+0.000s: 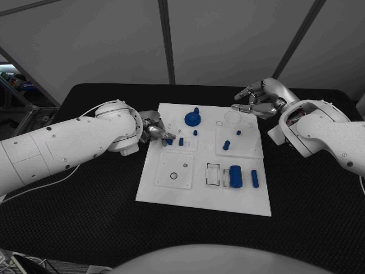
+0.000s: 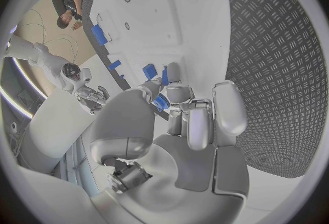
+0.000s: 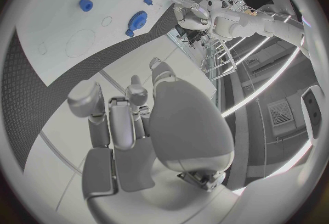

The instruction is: Assemble the parts on the task board

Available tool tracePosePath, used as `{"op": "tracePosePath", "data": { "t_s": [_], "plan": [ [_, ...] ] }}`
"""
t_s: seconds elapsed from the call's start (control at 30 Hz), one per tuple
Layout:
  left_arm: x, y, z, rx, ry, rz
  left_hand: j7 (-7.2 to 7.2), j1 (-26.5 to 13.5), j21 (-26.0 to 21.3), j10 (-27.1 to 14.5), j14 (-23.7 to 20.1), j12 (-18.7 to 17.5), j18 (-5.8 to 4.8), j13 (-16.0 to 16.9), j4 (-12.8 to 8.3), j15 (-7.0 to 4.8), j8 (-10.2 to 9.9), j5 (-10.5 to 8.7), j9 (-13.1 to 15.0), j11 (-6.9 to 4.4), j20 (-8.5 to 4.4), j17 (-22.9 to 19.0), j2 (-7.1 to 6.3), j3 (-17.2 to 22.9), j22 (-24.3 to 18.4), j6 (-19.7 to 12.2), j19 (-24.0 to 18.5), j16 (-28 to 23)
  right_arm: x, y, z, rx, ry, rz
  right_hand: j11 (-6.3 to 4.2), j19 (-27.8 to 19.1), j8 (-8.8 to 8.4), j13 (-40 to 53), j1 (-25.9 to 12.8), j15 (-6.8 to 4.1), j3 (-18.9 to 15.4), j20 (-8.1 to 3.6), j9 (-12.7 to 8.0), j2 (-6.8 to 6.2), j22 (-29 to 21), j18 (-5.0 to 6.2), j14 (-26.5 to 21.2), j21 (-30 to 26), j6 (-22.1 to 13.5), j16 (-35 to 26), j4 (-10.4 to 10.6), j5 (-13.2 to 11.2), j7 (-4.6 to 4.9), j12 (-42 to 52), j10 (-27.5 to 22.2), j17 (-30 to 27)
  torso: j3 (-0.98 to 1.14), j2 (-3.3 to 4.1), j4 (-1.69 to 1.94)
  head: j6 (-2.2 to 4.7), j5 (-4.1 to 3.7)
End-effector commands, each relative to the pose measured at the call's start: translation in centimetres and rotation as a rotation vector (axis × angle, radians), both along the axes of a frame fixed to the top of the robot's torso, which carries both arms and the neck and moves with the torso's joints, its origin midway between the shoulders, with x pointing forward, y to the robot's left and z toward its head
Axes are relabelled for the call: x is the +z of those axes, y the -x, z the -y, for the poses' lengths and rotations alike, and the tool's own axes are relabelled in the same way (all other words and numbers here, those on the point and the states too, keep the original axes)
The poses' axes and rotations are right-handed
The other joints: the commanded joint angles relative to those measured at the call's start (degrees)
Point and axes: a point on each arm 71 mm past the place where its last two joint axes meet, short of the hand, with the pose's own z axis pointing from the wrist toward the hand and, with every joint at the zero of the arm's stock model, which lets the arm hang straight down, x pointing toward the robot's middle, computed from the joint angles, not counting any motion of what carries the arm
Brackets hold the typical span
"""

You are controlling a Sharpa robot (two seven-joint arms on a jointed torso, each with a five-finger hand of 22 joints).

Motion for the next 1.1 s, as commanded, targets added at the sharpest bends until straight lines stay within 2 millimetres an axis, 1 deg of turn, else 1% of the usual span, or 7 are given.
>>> {"op": "tracePosePath", "data": {
  "t_s": [0.03, 0.57, 0.7, 0.83, 1.1],
  "plan": [
    [-0.2, 0.12, -0.02, -0.002, -0.011, -0.013, -0.07, -0.75, 0.2, 0.17, 4.26, 0.32, -7.07, 0.01, 0.25, -0.31, -0.34, -0.07, -0.13, 0.26, 0.04, 9.03, -0.09, -0.92, 9.38, 0.52, 0.33, -0.03, 0.12, 0.01, -0.09, 0.008, 0.002, 0.004, -0.47, -0.11, 0.18, -0.04, 0.04, -0.36, 0.2, -0.46, -0.05, 0.4, -0.06, 0.65, 2.77, -0.2, 0.31, -0.37, 0.05, 0.19, -0.06, -0.18, -0.07, 1.5, -0.01, -0.01, 0.03, 0.03, 0.02],
    [-0.08, 0.15, 0.34, 0.003, 0.01, -0.005, -0.09, -0.89, 0.16, 0.17, 4.26, 0.35, -7.05, 0.13, 0.94, -0.32, -0.41, -0.06, -0.31, 0.25, 0.02, 9.03, 0.01, -2.33, 9.36, 0.58, 0.3, -0.03, 0.08, -0.06, -0.1, 0.008, 0.002, 0.004, -0.47, -0.11, 0.19, -0.06, -0.11, -0.36, 0.19, -0.46, -0.06, 0.42, -0.07, 0.65, 2.77, -0.22, 0.32, -0.4, 0.16, 0.49, -0.06, -0.18, -0.08, 1.49, 0.0, 0.01, 0.02, 0.08, -0.05],
    [-0.04, 0.21, 0.5, 0.0, 0.013, -0.004, -0.09, -0.89, 0.18, 0.16, 4.26, 0.32, -7.06, 0.08, 0.98, -0.32, -0.42, -0.07, -0.33, 0.25, 0.02, 9.04, -0.01, -2.45, 9.36, 0.59, 0.31, -0.03, 0.06, -0.09, -0.09, 0.008, 0.003, 0.003, -0.47, -0.11, 0.19, -0.06, -0.11, -0.36, 0.19, -0.46, -0.06, 0.42, -0.07, 0.65, 2.77, -0.22, 0.32, -0.4, 0.16, 0.49, -0.06, -0.18, -0.08, 1.49, -0.03, -0.01, 0.02, 0.11, -0.11],
    [0.0, 0.25, 0.55, -0.002, 0.014, -0.004, -0.09, -0.89, 0.18, 0.16, 4.26, 0.32, -7.06, 0.08, 0.98, -0.32, -0.42, -0.07, -0.33, 0.25, 0.02, 9.04, -0.01, -2.45, 9.36, 0.59, 0.31, -0.03, 0.05, -0.11, -0.08, 0.007, 0.003, 0.003, -0.47, -0.11, 0.19, -0.06, -0.11, -0.36, 0.19, -0.46, -0.06, 0.42, -0.07, 0.65, 2.77, -0.22, 0.32, -0.4, 0.16, 0.49, -0.06, -0.18, -0.08, 1.49, 0.0, 0.0, 0.01, 0.12, -0.1],
    [0.05, 0.29, 0.51, -0.004, 0.014, -0.005, -0.1, -0.87, 0.11, 0.13, 4.26, 0.26, -7.04, -0.01, 1.01, -0.33, -0.42, -0.06, -0.34, 0.25, 0.02, 9.04, -0.03, -2.57, 9.35, 0.59, 0.29, -0.03, 0.03, -0.13, -0.08, 0.008, 0.004, 0.002, -0.47, -0.11, 0.19, -0.06, -0.11, -0.36, 0.19, -0.46, -0.06, 0.42, -0.07, 0.65, 2.77, -0.22, 0.32, -0.4, 0.16, 0.49, -0.06, -0.18, -0.08, 1.49, 0.0, -0.01, -0.01, 0.2, -0.04]
  ]
}}
